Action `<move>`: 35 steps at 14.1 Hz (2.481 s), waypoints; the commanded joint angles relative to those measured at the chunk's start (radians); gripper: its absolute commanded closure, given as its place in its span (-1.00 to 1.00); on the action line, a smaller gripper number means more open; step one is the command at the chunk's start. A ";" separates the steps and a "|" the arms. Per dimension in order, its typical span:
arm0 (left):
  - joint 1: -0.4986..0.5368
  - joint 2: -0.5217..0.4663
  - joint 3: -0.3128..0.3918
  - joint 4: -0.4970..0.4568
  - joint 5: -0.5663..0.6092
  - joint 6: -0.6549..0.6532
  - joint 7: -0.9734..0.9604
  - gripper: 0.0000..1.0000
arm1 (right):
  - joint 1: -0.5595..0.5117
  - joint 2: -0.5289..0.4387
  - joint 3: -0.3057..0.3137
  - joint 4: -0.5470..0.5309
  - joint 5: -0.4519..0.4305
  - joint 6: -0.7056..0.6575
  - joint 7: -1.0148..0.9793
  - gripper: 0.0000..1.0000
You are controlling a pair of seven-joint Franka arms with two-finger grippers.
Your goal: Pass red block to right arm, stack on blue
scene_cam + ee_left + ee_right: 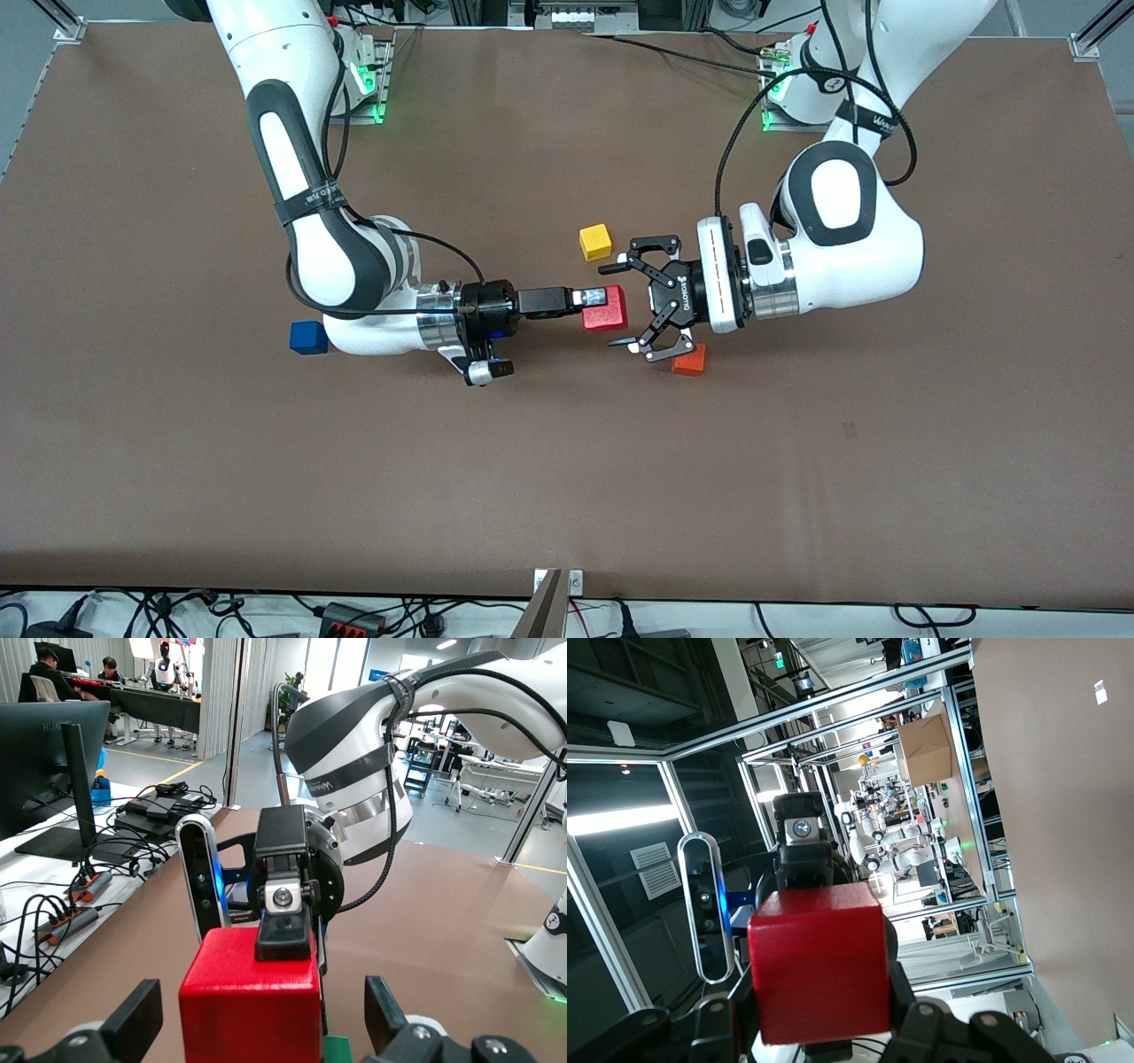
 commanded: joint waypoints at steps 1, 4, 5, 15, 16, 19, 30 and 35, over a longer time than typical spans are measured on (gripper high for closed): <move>0.010 -0.019 -0.007 -0.015 -0.034 0.024 0.029 -1.00 | -0.005 0.012 -0.002 0.019 -0.037 -0.002 -0.014 0.89; 0.027 -0.029 0.002 -0.009 0.033 -0.013 -0.038 -1.00 | -0.021 -0.001 -0.004 -0.007 -0.107 -0.004 -0.014 0.90; 0.047 -0.032 0.001 0.000 0.099 -0.036 -0.082 -1.00 | -0.027 -0.003 -0.005 -0.007 -0.138 -0.004 -0.012 0.91; 0.073 -0.035 0.004 0.099 0.740 -0.290 -0.737 -1.00 | -0.139 -0.130 -0.008 -0.111 -0.581 -0.045 0.038 0.95; 0.073 -0.034 0.002 0.115 0.841 -0.335 -0.828 -1.00 | -0.157 -0.153 -0.008 -0.140 -0.638 -0.063 0.038 0.95; 0.076 -0.031 0.005 0.165 1.096 -0.432 -1.024 -1.00 | -0.238 -0.187 -0.008 -0.160 -0.851 -0.149 0.037 0.95; 0.145 -0.075 0.058 0.311 1.462 -0.685 -1.554 -1.00 | -0.346 -0.204 -0.047 -0.068 -1.580 -0.220 0.026 0.95; 0.180 -0.083 0.070 0.405 1.462 -0.748 -1.992 -1.00 | -0.383 -0.245 -0.059 -0.061 -1.687 -0.226 0.023 0.95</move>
